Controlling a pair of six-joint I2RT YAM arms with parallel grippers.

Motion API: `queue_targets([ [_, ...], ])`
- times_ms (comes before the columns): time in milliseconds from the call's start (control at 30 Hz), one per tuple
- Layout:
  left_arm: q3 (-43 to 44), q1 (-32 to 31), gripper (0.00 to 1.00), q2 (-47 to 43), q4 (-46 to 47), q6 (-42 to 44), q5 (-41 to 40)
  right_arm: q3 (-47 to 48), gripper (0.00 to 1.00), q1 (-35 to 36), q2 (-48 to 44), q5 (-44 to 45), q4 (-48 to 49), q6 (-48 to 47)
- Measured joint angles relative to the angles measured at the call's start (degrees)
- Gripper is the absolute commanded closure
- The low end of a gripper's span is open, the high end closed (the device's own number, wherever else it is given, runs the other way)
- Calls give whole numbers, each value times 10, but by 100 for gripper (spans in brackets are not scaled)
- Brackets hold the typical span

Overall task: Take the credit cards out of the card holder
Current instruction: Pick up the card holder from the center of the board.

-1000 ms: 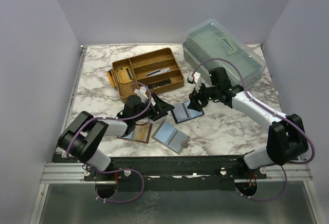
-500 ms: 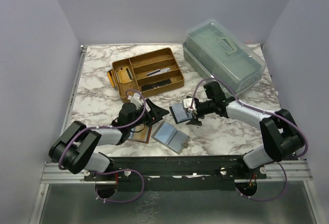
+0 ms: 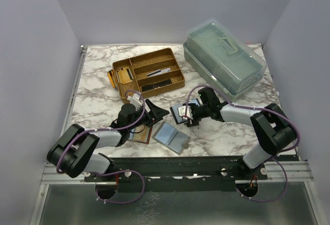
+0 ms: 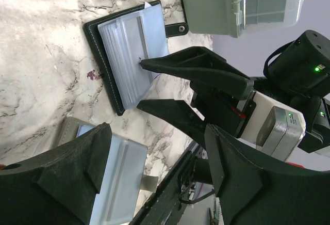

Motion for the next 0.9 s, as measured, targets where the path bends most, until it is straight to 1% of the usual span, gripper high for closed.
queue_targets([
  [67, -2, 0, 21, 0, 0, 0, 0, -2, 52, 0, 0, 5, 7, 0],
  [233, -2, 0, 21, 0, 0, -3, 0, -2, 67, 0, -2, 11, 15, 12],
  [367, -2, -1, 21, 0, 4, -11, 0, -3, 75, 0, -11, 12, 14, 22],
  [500, 6, -3, 21, 9, 10, -18, 0, -3, 77, 0, -22, 13, 13, 30],
  [667, 26, -11, 21, 42, 34, -31, 0, -3, 77, 0, -31, 13, 8, 41],
  [900, 49, -23, 22, 104, 89, -63, 0, -3, 74, 0, -33, 13, -2, 46],
])
